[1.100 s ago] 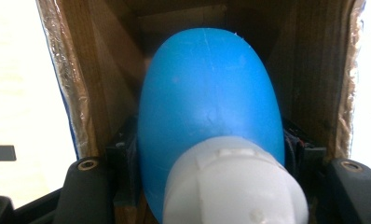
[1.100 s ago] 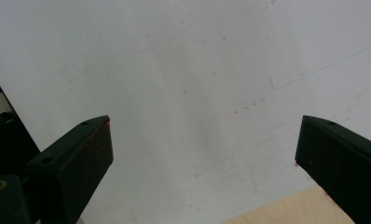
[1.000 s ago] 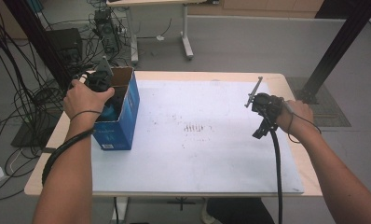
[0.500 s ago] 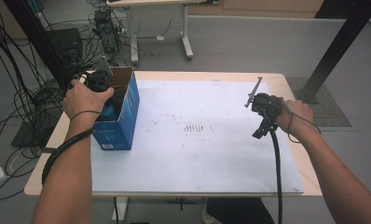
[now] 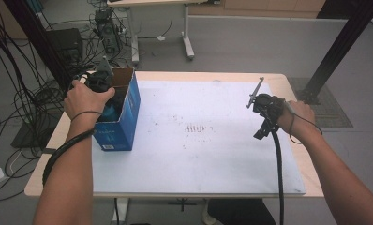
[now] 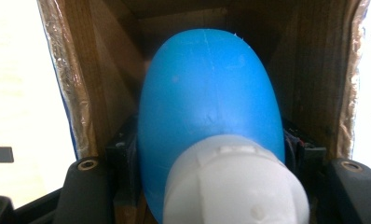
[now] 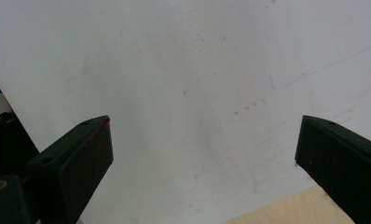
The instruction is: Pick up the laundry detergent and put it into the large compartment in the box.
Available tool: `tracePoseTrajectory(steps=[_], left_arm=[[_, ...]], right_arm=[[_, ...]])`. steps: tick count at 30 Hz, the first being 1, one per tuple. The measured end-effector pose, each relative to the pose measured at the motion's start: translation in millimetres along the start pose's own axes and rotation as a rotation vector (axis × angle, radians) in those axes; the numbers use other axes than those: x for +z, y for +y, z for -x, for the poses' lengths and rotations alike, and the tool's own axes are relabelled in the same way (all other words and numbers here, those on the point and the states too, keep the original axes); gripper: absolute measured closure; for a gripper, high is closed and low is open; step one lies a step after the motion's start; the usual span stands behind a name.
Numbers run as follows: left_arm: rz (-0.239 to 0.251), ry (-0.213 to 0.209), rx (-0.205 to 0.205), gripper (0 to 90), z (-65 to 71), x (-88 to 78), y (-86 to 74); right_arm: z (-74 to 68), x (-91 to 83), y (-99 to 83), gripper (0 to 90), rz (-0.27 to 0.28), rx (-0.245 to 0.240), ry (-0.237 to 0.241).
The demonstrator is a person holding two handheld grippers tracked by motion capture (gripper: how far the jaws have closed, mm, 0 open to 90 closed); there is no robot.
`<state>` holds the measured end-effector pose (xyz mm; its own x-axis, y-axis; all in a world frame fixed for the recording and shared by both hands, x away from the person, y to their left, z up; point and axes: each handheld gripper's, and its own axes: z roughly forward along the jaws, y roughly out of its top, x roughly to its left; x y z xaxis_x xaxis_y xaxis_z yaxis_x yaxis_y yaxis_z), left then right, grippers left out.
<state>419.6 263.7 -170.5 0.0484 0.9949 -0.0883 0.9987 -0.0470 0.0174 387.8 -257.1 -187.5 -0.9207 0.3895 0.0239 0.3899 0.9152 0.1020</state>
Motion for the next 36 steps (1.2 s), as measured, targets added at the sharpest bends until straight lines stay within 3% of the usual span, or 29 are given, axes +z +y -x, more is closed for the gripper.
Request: tracePoseTrajectory(steps=[36], left_arm=[[-0.006,0.001,-0.006,37.2,-0.4,-0.1,1.0]], right_arm=[[-0.9,-1.2,-0.6,4.1,-0.002,0.003,-0.006]])
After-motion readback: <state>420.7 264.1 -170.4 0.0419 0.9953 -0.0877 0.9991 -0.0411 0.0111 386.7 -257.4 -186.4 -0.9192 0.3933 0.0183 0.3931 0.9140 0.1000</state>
